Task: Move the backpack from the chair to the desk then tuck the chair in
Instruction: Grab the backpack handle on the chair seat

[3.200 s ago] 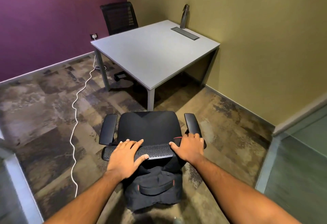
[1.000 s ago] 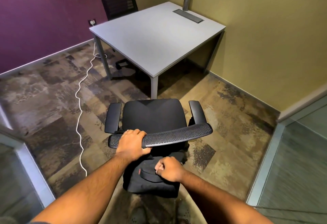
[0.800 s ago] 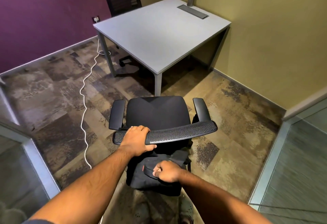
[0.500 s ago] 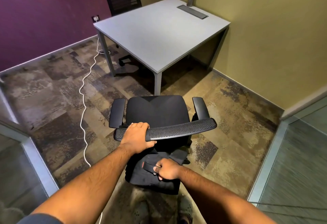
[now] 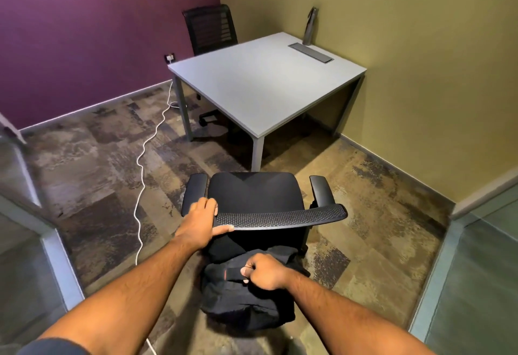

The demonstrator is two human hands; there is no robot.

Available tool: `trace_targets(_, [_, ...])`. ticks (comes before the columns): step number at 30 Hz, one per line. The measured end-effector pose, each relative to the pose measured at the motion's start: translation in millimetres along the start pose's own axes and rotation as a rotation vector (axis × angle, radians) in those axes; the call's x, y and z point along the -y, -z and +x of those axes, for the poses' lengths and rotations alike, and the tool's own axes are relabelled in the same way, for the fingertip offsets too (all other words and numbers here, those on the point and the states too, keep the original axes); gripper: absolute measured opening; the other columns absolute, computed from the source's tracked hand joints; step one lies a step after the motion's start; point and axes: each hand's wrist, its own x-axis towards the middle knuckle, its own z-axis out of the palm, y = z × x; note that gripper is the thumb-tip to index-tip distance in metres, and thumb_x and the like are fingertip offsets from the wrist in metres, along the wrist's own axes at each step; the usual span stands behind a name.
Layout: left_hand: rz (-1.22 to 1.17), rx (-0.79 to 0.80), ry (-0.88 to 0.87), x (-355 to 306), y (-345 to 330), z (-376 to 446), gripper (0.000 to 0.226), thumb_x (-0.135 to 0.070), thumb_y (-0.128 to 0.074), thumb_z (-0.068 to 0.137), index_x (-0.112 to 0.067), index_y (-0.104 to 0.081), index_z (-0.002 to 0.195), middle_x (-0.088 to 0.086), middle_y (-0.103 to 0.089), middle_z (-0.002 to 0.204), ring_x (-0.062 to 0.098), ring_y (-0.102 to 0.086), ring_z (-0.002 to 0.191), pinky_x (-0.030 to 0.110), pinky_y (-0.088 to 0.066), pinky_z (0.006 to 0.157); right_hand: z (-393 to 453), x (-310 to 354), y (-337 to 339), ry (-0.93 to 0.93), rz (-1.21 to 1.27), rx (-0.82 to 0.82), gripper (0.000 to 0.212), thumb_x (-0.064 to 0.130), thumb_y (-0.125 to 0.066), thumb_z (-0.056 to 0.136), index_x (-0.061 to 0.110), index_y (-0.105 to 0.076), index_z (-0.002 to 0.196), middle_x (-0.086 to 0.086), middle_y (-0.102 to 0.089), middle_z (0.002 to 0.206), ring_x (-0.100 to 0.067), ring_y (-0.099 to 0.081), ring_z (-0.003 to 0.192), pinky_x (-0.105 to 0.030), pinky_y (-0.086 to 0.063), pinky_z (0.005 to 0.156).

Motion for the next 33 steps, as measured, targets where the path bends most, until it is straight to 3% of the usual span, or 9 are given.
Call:
trace_targets(7, [-0.160, -0.140, 0.216, 38, -11, -30, 0.025, -0.035, -0.054, 0.105, -0.012, -0.053, 0.113, 0.020, -0.055, 0.113, 0.044, -0.051, 0.113, 0.050, -0.040, 0.101, -6, 11, -5, 0.036, -0.084, 0.031, 0.052, 0.031, -0.058, 0.109, 0.019, -0.047, 0.059, -0.005, -0.059, 0.081, -0.017, -0.055, 0.082, -0.031, -0.041, 0.075])
trace_targets(11, [-0.300, -0.183, 0.336, 36, -23, -42, 0.041, -0.027, -0.054, 0.106, -0.001, -0.046, 0.135, 0.026, -0.054, 0.133, 0.044, -0.050, 0.127, 0.049, -0.040, 0.108, -9, 11, -12, 0.015, -0.096, 0.068, 0.053, 0.031, -0.059, 0.109, 0.019, -0.049, 0.058, -0.001, -0.055, 0.069, -0.017, -0.054, 0.080, -0.030, -0.039, 0.073])
trace_targets(14, [-0.301, -0.076, 0.495, 45, -38, -55, 0.043, -0.028, -0.049, 0.107, 0.005, -0.047, 0.134, 0.031, -0.052, 0.137, 0.045, -0.048, 0.131, 0.047, -0.038, 0.110, -9, 9, -18, -0.024, -0.084, 0.083, 0.051, 0.033, -0.061, 0.108, 0.020, -0.052, 0.060, 0.011, -0.052, 0.063, -0.014, -0.055, 0.081, -0.027, -0.040, 0.073])
trace_targets(18, [-0.304, 0.162, 0.582, 56, -57, -68, 0.045, -0.032, -0.047, 0.108, 0.004, -0.047, 0.136, 0.028, -0.053, 0.142, 0.042, -0.049, 0.134, 0.041, -0.040, 0.110, -11, 6, -21, -0.038, -0.064, 0.068, 0.049, 0.033, -0.061, 0.108, 0.021, -0.053, 0.061, 0.007, -0.059, 0.070, -0.013, -0.058, 0.084, -0.027, -0.042, 0.076])
trace_targets(22, [-0.364, 0.266, 0.484, 41, -65, -67, 0.023, -0.031, -0.056, 0.105, -0.011, -0.065, 0.099, 0.013, -0.070, 0.108, 0.032, -0.065, 0.110, 0.036, -0.048, 0.094, -15, 5, -24, -0.053, -0.037, 0.059, 0.037, 0.034, -0.061, 0.108, 0.020, -0.063, 0.074, 0.001, -0.069, 0.092, -0.013, -0.063, 0.092, -0.029, -0.048, 0.082])
trace_targets(26, [-0.426, 0.382, 0.327, 6, -74, -59, 0.037, -0.020, -0.059, 0.104, -0.020, -0.065, 0.067, 0.005, -0.071, 0.074, 0.019, -0.065, 0.070, 0.038, -0.056, 0.081, -22, 2, -23, -0.067, -0.005, 0.024, 0.037, 0.032, -0.061, 0.108, 0.018, -0.063, 0.074, -0.002, -0.069, 0.090, -0.015, -0.063, 0.088, -0.033, -0.052, 0.083])
trace_targets(29, [-0.395, 0.527, 0.149, -20, -81, -56, 0.027, -0.008, -0.056, 0.102, -0.013, -0.077, 0.087, 0.007, -0.077, 0.095, 0.013, -0.069, 0.085, 0.036, -0.055, 0.092, -30, -6, -18, -0.077, 0.044, -0.015, 0.049, 0.027, -0.061, 0.108, 0.020, -0.050, 0.061, 0.001, -0.061, 0.074, -0.014, -0.055, 0.071, -0.036, -0.047, 0.074])
trace_targets(31, [-0.381, 0.550, 0.048, -31, -89, -52, 0.016, -0.006, -0.060, 0.100, -0.006, -0.076, 0.105, 0.010, -0.076, 0.113, 0.016, -0.067, 0.104, 0.036, -0.051, 0.101, -36, -13, -11, -0.091, 0.079, -0.031, 0.051, 0.026, -0.062, 0.107, 0.022, -0.047, 0.058, 0.008, -0.051, 0.064, -0.008, -0.046, 0.060, -0.034, -0.038, 0.064])
trace_targets(33, [-0.392, 0.565, -0.033, -42, -94, -49, 0.016, -0.006, -0.066, 0.098, -0.004, -0.072, 0.113, 0.014, -0.074, 0.118, 0.018, -0.065, 0.105, 0.033, -0.049, 0.101, -43, -25, -5, -0.116, 0.127, -0.055, 0.051, 0.022, -0.065, 0.104, 0.023, -0.046, 0.057, 0.011, -0.047, 0.061, -0.005, -0.041, 0.056, -0.030, -0.032, 0.056])
